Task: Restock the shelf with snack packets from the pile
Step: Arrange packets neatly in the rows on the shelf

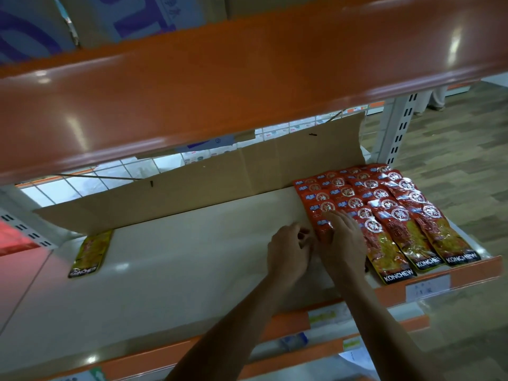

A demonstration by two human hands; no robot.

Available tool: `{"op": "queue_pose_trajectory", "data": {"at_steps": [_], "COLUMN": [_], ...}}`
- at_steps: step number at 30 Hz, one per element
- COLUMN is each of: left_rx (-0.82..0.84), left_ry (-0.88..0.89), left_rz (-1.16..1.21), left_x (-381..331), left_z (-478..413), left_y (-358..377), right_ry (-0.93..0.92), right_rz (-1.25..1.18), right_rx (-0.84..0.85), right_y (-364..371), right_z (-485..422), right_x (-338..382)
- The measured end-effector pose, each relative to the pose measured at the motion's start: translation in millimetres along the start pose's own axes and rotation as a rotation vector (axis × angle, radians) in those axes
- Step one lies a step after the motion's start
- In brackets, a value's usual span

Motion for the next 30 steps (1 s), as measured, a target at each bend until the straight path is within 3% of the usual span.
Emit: {"op": "queue_pose_trajectory", "data": {"at_steps": [9,19,30], "left_rx": [-0.165,-0.337,-0.361], "left_ry": [-0.058,-0.182,-0.279], "left_rz": [-0.146,-0.362,-0.555], "left_x": [80,214,378], "left_z": [6,58,108], "left_y": [-87,-232,-391], "right_ry": [-0.241,-0.458,-0.514], "right_rz": [-0.068,-0.061,-0.123], "right_rx": [0.163,0.442,0.489], "right_y": [66,170,282], "right_z": [48,144,258], "right_x": [88,226,395]}}
Point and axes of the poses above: each hand's wrist, its own z-axis away from the middle knuckle, its own y-axis out of the palm, x = y × z, the point moved 5 cm from there along -z, towards the middle knuckle, and after that the axes turned 5 degrees about -x, right-handed, at the moved point
